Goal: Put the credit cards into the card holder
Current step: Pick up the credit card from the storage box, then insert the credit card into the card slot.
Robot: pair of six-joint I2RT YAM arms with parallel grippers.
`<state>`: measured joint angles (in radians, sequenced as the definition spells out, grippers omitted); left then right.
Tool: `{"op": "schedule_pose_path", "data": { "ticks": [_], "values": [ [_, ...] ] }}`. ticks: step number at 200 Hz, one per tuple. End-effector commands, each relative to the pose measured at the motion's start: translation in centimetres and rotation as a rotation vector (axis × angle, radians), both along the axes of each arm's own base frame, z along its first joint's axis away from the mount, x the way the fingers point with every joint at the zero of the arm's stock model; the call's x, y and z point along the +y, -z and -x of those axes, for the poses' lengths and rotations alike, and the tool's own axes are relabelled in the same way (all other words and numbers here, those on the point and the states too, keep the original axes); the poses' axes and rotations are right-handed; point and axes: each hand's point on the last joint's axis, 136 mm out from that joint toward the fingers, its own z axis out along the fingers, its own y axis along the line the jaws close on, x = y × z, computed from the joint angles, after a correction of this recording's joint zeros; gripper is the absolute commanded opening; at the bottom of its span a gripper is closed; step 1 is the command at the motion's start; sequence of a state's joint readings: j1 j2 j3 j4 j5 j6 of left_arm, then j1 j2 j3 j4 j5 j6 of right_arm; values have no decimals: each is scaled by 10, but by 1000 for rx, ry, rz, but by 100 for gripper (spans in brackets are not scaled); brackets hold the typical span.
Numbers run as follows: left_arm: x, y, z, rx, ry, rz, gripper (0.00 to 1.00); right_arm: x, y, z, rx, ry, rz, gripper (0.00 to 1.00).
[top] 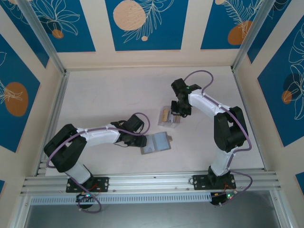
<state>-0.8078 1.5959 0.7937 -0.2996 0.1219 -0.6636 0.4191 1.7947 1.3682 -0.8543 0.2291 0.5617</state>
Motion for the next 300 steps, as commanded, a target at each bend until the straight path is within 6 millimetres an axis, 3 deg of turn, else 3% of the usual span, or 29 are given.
{"op": "schedule_pose_path", "data": {
  "ticks": [1,19,38,83,99,116,151,178,217,300],
  "values": [
    [0,26,12,55,12,2,43,2,-18,-1,-32,-17,-13,8],
    [0,26,12,56,14,2,43,3,-20,-1,-36,-18,-14,0],
    [-2,24,11,51,17,6,43,2,-32,-1,-63,-22,-21,0],
    [-1,18,9,29,43,0,41,8,-97,9,-216,-61,-73,0],
    [0,18,9,27,53,-10,39,26,-116,20,-273,-128,-145,0],
    [1,20,9,29,57,-32,38,59,-121,40,-300,-221,-268,0],
    [2,22,8,33,54,-46,34,117,-96,80,-287,-364,-553,0],
    [4,25,9,40,50,-62,30,136,-67,97,-281,-422,-600,0],
    [5,27,10,46,46,-71,28,136,-32,107,-259,-379,-645,0],
    [4,26,10,51,51,-78,28,124,6,112,-243,-297,-577,0]
  ]
}}
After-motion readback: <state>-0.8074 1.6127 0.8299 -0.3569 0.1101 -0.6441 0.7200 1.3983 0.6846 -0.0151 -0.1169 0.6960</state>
